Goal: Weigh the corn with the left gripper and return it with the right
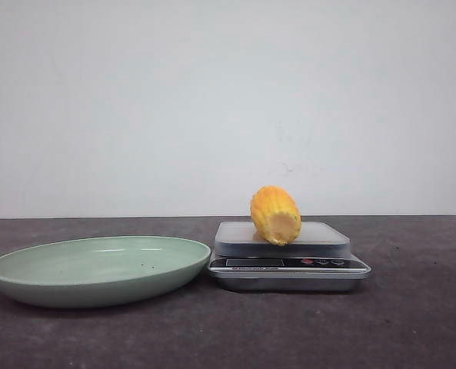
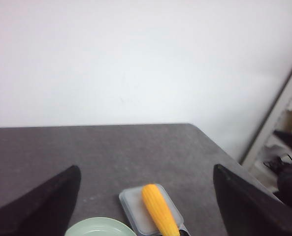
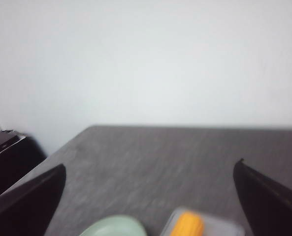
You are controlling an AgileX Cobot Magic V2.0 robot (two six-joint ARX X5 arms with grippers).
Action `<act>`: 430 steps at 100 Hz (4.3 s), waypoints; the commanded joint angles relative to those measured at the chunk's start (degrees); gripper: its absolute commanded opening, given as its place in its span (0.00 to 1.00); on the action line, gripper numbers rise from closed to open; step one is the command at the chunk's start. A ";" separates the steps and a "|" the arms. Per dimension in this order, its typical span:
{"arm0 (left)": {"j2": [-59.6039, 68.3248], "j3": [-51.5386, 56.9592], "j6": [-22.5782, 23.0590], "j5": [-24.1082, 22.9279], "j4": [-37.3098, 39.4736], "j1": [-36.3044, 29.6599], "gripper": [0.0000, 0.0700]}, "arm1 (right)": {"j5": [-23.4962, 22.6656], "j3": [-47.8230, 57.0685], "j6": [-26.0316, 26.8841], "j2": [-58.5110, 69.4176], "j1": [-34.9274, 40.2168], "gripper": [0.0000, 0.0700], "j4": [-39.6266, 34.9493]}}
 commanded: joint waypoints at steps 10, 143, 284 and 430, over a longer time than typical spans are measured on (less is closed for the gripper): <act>-0.39 0.96 0.00 0.15 -2.34 -0.42 0.73 | 4.81 2.69 2.95 12.24 7.02 1.00 -0.85; -0.28 0.94 -1.14 4.90 -14.36 -0.42 0.73 | 23.96 20.92 11.50 39.19 22.95 0.00 10.03; -0.28 0.94 1.38 4.66 -13.55 -0.39 0.73 | 13.79 29.57 24.52 74.01 38.40 1.00 -4.31; -0.28 0.94 1.60 -17.38 -12.83 -0.42 0.00 | 45.42 10.97 -27.52 9.40 38.49 0.01 6.75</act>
